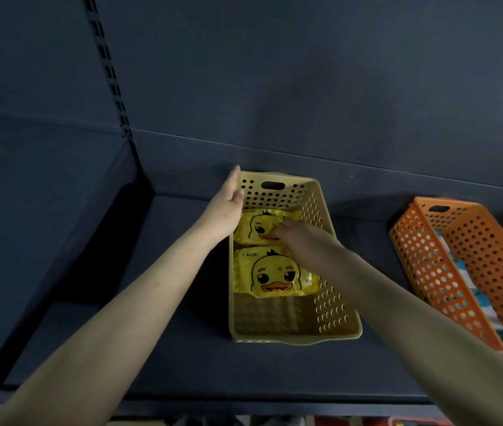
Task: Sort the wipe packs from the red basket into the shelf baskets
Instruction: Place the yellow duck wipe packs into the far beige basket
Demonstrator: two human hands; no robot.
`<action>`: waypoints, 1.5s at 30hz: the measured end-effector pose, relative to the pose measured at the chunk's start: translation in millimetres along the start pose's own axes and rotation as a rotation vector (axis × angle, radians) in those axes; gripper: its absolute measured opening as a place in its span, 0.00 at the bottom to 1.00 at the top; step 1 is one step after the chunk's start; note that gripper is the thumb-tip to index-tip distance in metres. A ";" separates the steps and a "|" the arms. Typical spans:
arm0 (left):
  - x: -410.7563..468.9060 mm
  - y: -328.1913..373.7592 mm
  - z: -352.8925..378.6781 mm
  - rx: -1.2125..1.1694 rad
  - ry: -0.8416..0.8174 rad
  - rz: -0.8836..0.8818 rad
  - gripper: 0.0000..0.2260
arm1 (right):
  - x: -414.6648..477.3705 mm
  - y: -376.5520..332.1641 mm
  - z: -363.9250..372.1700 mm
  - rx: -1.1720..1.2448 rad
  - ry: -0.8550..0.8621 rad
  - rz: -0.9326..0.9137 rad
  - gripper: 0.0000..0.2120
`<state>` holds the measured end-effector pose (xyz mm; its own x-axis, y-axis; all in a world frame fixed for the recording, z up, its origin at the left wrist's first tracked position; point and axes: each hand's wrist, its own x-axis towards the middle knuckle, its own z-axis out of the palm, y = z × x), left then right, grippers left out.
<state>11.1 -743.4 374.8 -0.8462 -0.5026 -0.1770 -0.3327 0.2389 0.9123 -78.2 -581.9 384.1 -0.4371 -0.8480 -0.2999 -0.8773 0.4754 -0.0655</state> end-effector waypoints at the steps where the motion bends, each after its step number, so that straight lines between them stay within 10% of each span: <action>1: 0.4 -0.1 0.2 -0.001 0.001 -0.001 0.24 | 1.2 -0.2 -0.8 0.006 0.016 0.013 0.21; 13: 3.6 -4.1 3.2 -0.005 0.021 0.034 0.23 | -26.3 -24.6 30.8 0.382 -0.139 0.180 0.39; 33: -0.3 -0.5 -0.7 -0.012 -0.019 0.022 0.25 | -16.5 -20.3 22.0 0.373 -0.061 0.251 0.30; 45: -48.2 67.5 -26.0 0.424 0.138 0.161 0.23 | -119.6 9.7 -81.5 0.500 0.462 0.214 0.25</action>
<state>40.3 -724.7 454.5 -0.8473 -0.5303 0.0311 -0.3669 0.6265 0.6876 -50.5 -495.1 496.9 -0.7260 -0.6840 0.0714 -0.6151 0.5994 -0.5122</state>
